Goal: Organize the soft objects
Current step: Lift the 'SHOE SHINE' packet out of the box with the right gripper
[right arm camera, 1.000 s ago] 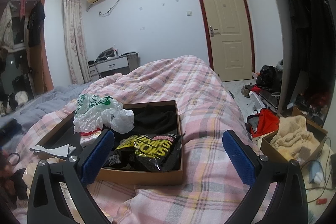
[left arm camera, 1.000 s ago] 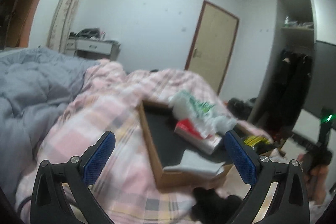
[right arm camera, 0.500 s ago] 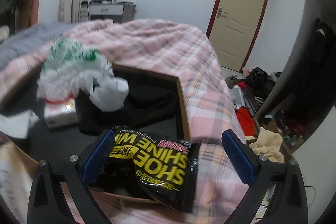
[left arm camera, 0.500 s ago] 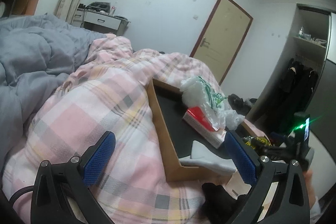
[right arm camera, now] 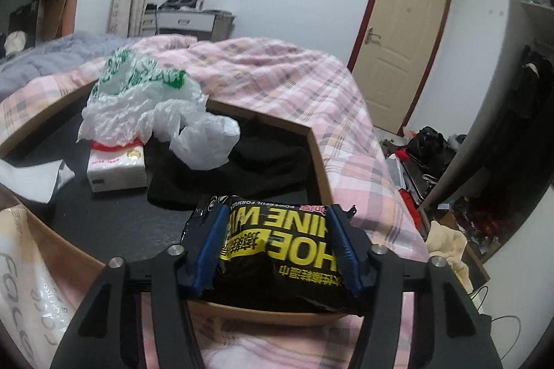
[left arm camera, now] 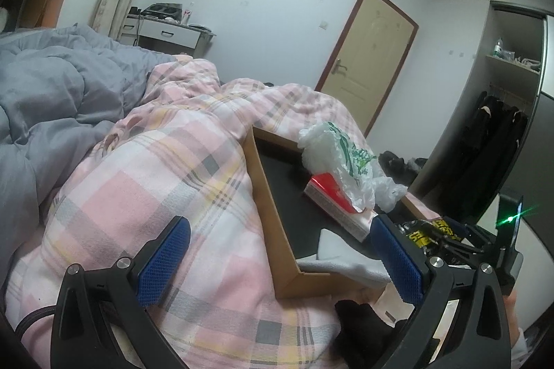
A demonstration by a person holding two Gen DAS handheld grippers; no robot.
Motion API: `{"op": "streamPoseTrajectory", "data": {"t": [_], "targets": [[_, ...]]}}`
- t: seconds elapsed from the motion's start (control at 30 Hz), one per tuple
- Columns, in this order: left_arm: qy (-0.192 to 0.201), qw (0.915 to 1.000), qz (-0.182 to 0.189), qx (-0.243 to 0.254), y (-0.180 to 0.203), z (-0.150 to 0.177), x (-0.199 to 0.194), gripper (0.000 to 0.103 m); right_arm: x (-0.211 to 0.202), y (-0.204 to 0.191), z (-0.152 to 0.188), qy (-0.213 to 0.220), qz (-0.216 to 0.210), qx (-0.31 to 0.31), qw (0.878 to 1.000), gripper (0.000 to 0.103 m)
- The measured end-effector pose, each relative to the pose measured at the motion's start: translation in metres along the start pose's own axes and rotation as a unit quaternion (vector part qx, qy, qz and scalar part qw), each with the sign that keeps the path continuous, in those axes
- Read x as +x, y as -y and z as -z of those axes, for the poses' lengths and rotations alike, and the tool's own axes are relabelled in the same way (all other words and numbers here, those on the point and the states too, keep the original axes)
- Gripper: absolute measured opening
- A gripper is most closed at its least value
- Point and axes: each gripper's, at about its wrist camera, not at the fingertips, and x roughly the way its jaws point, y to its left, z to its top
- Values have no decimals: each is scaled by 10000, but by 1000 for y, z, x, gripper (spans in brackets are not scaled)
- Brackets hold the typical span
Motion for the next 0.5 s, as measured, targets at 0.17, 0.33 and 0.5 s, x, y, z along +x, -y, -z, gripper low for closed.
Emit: {"op": "streamPoseTrajectory", "data": {"t": [0.17,0.33,0.5], "targets": [[-5,10000,0,-3,0,0,0,103,-7,12,0,290,-242,385,9985,49],[-11,10000,-3,-4,0,0,0,103,-17,22,1,681,-596,715,9933,49],[-10,10000,-3,-4,0,0,1,103,-20,29,1,868,-857,895,9885,49]]}}
